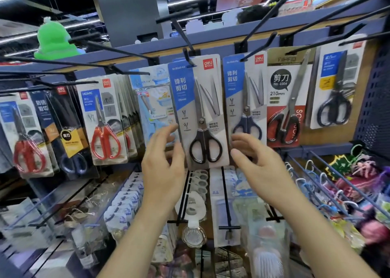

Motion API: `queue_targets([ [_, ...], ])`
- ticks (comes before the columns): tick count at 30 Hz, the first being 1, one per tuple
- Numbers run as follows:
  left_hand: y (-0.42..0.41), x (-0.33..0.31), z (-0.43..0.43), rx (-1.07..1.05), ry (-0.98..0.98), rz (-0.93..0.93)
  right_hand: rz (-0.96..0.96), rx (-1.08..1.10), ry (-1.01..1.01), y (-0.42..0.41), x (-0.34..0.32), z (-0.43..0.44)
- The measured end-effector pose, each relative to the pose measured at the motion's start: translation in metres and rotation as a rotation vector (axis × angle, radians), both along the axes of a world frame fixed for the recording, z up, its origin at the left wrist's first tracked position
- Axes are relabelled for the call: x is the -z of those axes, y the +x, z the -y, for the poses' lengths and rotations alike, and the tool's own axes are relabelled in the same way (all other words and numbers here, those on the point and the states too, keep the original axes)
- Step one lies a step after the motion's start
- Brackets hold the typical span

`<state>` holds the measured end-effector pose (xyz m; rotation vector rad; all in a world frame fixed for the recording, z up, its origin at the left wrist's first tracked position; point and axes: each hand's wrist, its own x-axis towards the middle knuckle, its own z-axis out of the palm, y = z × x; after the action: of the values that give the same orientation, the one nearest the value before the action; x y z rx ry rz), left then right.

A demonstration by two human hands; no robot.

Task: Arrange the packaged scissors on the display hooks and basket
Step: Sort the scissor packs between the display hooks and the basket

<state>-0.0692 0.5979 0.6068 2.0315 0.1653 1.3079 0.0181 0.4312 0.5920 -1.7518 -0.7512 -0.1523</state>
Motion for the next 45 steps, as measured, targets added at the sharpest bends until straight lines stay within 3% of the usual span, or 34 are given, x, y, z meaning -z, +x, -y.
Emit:
queue_targets([
  [4,-0.021,0.016,-0.003,0.088,0.218,-0.035,0.037,0.095,-0.142,-0.02,0.007,0.031],
  [14,-0.06,0.09,0.022,0.629,0.471,-0.286,0.174,0.443,-0.554,-0.124,0.056,0.098],
  [23,-0.08,0.203,0.114,1.057,0.647,-0.593,-0.334,0.623,-0.948,-0.266,0.184,0.205],
  [31,-0.102,0.332,0.226,1.218,0.73,-0.903,-0.916,0.891,-0.763,-0.4,0.314,0.295],
  [38,-0.108,0.437,0.328,1.204,0.709,-1.189,-1.116,1.059,-0.542,-0.424,0.4,0.359],
  [45,-0.062,0.53,0.405,1.184,0.737,-1.304,-1.223,1.067,-0.396,-0.364,0.497,0.415],
])
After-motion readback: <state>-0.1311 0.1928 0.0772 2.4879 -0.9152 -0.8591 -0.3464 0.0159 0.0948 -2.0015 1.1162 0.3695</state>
